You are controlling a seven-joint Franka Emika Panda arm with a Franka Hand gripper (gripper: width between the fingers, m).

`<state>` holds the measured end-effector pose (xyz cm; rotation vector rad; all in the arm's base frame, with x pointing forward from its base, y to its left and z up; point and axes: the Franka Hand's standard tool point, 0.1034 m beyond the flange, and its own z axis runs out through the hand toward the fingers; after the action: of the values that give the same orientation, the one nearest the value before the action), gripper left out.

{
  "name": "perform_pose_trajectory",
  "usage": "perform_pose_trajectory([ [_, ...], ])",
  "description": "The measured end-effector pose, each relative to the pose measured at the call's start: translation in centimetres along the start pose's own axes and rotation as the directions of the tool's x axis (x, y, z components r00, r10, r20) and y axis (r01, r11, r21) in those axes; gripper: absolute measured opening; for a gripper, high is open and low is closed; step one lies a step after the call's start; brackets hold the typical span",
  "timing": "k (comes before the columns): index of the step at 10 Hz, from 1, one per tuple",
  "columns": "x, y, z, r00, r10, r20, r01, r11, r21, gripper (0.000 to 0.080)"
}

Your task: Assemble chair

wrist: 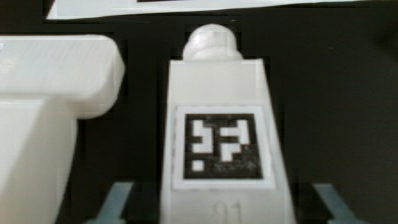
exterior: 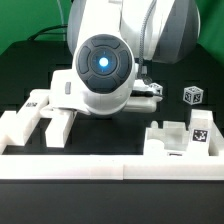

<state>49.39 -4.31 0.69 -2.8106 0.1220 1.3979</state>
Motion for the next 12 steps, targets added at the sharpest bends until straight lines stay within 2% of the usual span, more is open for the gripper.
perform_pose_trajectory([
  [3,-0.5,0.0,-1.6,1.000,-0.003,0.000,0.003,1.000,0.003,0.0288],
  [7,-2.0,0.0,-4.8,1.000,-0.020,-0.001,0.020,1.000,0.005,0.0290],
  [9,-1.8,0.0,-4.6,1.000,-0.019,-0.003,0.019,1.000,0.005,0.0290],
  [11,-1.1,0.1,-5.1,0.999,-0.020,-0.050,0.020,1.000,0.002,0.0290],
  [12,-0.3,0.1,-5.8,0.990,-0.020,-0.139,0.020,1.000,-0.001,0.0291],
])
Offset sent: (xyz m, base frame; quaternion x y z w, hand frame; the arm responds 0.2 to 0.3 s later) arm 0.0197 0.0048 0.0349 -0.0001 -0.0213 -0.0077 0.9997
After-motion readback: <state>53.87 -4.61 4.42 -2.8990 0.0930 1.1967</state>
